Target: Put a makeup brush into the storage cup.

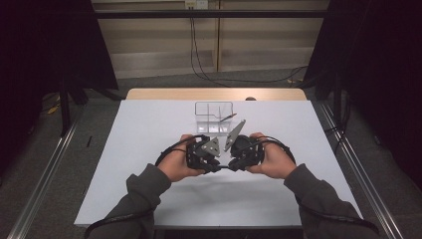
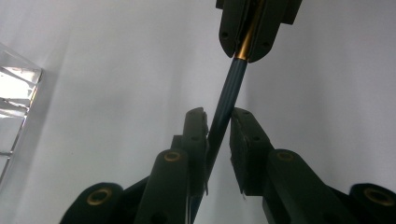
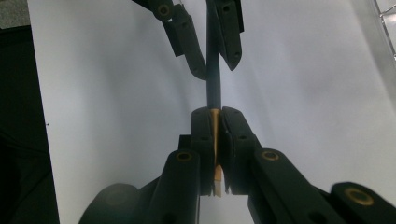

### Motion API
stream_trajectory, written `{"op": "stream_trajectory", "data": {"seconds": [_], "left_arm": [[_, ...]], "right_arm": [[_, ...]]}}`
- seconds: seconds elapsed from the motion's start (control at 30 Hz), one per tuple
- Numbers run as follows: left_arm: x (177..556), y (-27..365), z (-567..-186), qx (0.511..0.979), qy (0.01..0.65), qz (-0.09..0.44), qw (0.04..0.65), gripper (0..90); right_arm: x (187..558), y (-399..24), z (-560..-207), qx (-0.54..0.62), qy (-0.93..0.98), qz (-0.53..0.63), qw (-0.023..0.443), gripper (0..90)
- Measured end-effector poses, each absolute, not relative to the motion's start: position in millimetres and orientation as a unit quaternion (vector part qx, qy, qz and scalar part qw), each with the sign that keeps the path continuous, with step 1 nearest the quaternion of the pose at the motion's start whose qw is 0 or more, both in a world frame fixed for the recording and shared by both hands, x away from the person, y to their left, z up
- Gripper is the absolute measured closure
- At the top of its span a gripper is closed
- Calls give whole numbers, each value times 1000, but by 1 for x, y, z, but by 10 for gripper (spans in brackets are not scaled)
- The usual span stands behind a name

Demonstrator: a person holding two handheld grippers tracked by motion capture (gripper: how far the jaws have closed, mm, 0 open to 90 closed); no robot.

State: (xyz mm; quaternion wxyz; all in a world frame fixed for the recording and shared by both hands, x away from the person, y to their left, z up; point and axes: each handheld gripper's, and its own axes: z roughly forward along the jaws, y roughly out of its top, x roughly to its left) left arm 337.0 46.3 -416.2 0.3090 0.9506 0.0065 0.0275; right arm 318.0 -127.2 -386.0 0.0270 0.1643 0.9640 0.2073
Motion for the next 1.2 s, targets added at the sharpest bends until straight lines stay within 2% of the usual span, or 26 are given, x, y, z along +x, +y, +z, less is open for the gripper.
{"op": "stream_trajectory", "data": {"seconds": [0.23,0.47,0.67,0.87,1.0,1.2], "left_arm": [[336,47,-417,952,7,25,304,786],[333,47,-416,952,8,6,305,840],[337,52,-412,951,27,-2,307,842],[339,57,-412,947,46,-3,318,842],[340,59,-411,944,56,-6,326,842],[342,62,-411,939,69,-4,335,841]], "right_arm": [[318,-129,-387,164,963,214,23,838],[318,-129,-390,188,958,216,28,768],[320,-132,-390,187,957,219,39,592],[323,-139,-390,200,950,235,46,466],[324,-142,-390,210,946,242,50,388],[324,-149,-390,224,941,247,51,328]]}}
